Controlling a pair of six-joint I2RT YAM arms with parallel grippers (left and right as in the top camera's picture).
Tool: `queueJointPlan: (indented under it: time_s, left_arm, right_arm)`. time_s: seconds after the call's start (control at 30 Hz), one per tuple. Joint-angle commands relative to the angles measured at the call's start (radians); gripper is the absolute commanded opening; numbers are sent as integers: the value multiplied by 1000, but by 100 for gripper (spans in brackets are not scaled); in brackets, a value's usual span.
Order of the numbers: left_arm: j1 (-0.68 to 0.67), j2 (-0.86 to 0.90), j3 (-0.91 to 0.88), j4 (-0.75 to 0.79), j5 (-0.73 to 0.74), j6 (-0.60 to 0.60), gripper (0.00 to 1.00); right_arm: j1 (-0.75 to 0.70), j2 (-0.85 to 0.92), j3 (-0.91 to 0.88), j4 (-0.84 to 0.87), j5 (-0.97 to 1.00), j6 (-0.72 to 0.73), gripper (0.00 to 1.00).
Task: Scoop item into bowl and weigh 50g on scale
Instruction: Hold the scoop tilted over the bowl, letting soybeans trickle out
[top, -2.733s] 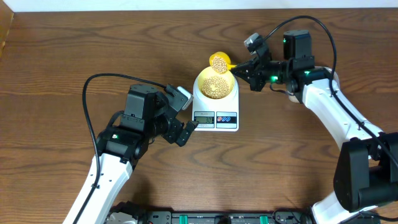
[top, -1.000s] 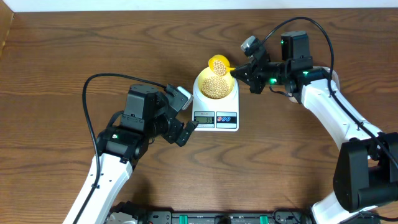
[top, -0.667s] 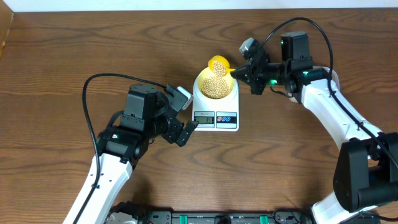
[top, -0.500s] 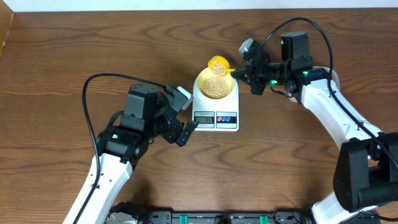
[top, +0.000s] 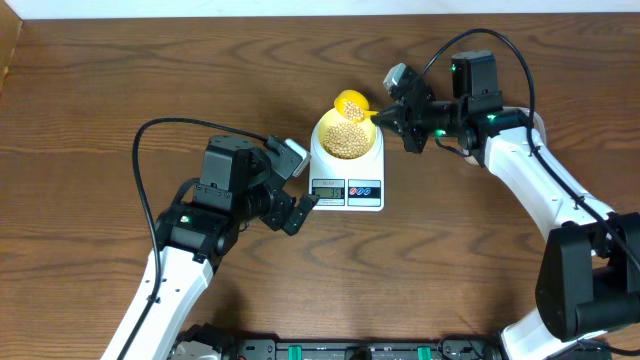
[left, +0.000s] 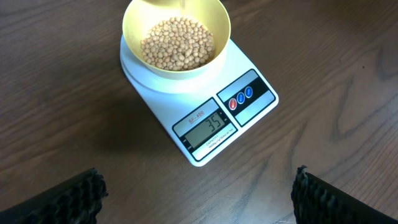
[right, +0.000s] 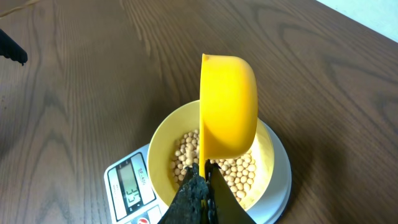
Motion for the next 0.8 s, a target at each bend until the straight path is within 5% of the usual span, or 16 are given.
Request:
queueJointPlan:
  time_s: [0.0, 0.77]
  left_arm:
    - [4, -6, 3, 1, 5, 2, 98]
    - [5, -6, 3, 1, 5, 2, 98]
  right_arm:
    - [6, 7, 0, -5, -7, -23, 1]
    - [5, 7, 0, -16, 1, -74, 1]
